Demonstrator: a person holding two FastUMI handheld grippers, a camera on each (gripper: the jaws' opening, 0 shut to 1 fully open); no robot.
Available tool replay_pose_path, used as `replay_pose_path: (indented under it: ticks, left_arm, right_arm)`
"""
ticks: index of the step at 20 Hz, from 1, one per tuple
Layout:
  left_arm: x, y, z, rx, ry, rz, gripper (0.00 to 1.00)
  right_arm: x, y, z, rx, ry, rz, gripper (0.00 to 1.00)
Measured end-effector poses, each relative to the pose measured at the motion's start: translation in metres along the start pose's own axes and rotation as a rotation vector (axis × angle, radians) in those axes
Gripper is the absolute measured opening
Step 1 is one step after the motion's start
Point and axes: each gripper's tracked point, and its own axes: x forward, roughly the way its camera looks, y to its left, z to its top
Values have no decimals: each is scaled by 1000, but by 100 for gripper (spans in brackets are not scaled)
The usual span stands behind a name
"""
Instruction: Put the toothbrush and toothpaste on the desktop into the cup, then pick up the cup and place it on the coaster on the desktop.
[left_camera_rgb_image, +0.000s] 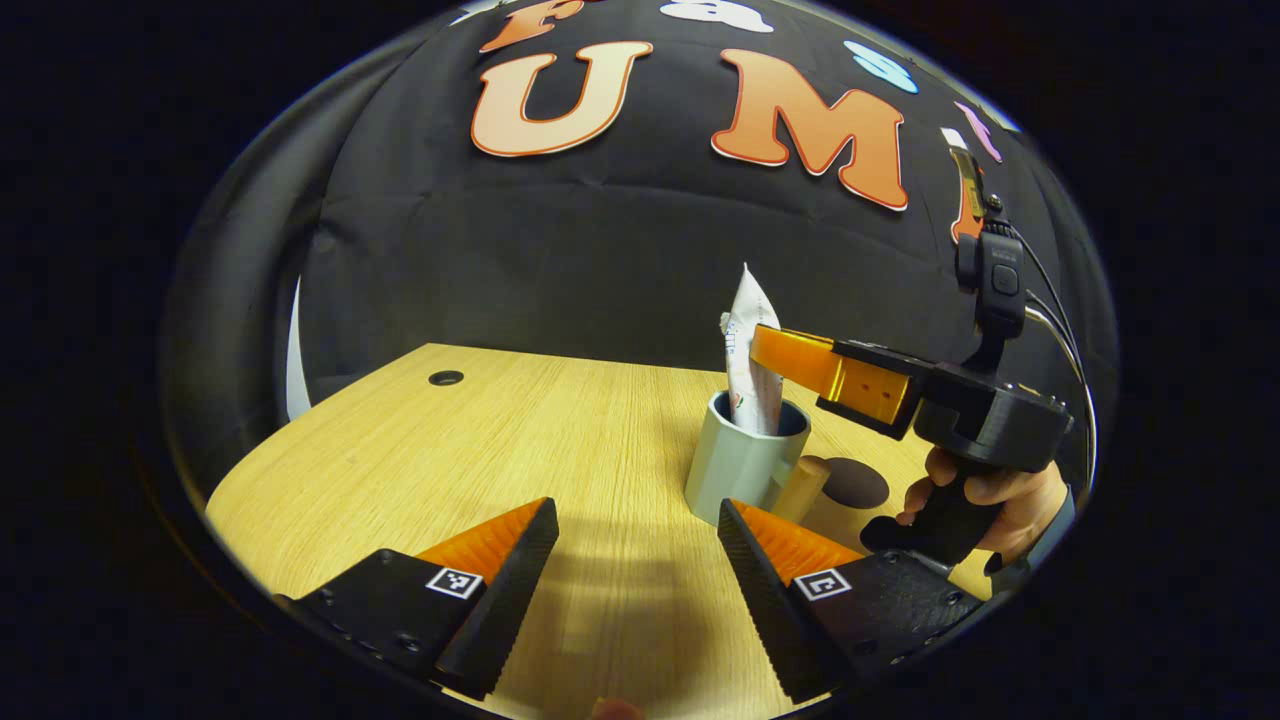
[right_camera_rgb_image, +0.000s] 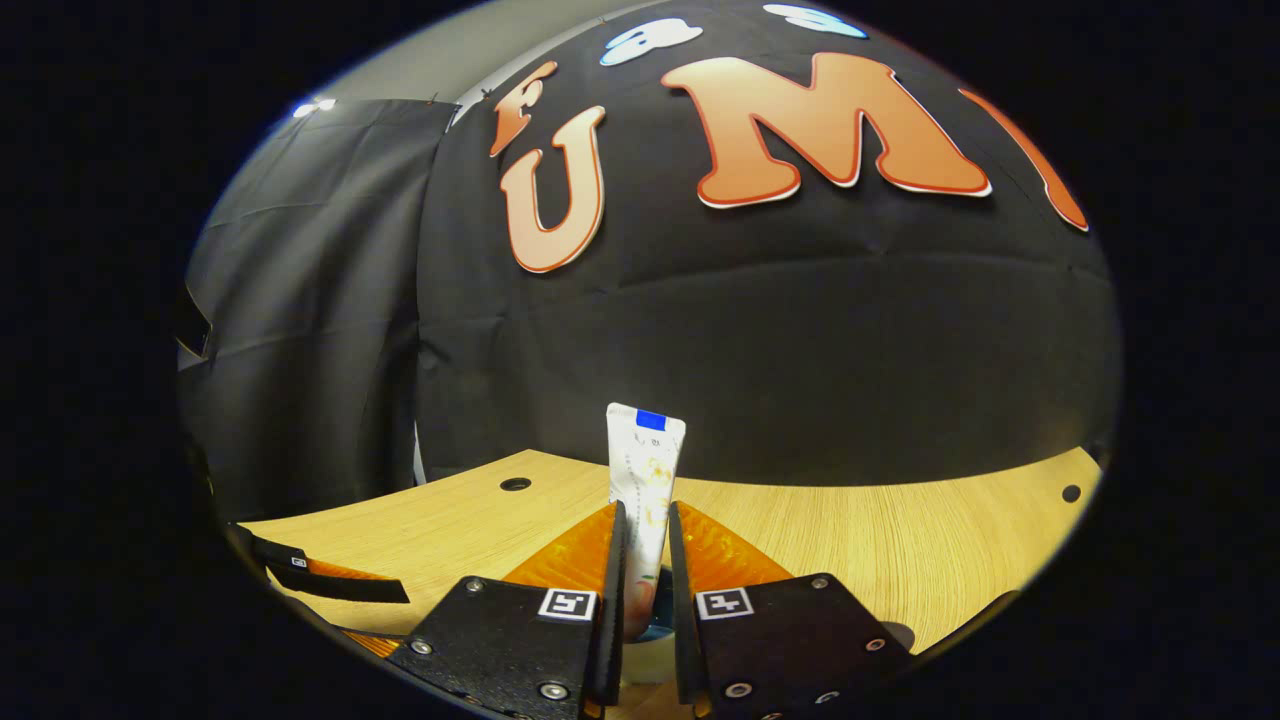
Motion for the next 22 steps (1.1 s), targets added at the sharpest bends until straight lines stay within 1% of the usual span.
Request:
replay_pose_path:
  ticks: [4, 6, 8, 9, 10, 11, 12, 13, 15, 18, 20, 22]
  left_arm:
    - [-3, -13, 8, 23, 10, -11, 97]
    - [-4, -28, 11, 28, 20, -27, 96]
    - [-5, -47, 21, 47, 16, -41, 97]
    - [-2, -55, 27, 68, 12, -43, 98]
    - [0, -60, 32, 75, 14, -40, 98]
    - [1, -66, 32, 70, 31, -45, 97]
    - [3, -73, 34, 59, 49, -60, 97]
    - [4, -82, 36, 48, 76, -67, 97]
    - [9, -86, 42, 53, 108, -57, 97]
    - [22, -87, 47, 55, 187, -27, 97]
    - [29, -87, 46, 59, 247, -4, 98]
    - [36, -87, 41, 40, 323, 14, 98]
  right_arm:
    - [-22, -8, 5, -22, 15, -12, 23]
    - [-34, -15, 11, -47, 26, -24, 26]
    - [-50, -22, 27, -64, 5, -32, 45]
    - [-62, -29, 43, -77, -22, -42, 52]
    - [-69, -35, 51, -84, -32, -51, 56]
    - [-77, -42, 58, -93, -33, -62, 64]
    - [-86, -48, 64, -103, -34, -70, 68]
    - [-95, -55, 73, -115, -39, -78, 74]
    - [-119, -71, 92, -145, -58, -100, 80]
    - [-149, -85, 108, -174, -68, -115, 84]
    - [-164, -90, 112, -188, -67, -116, 85]
    - [-182, -95, 110, -227, -53, -112, 86]
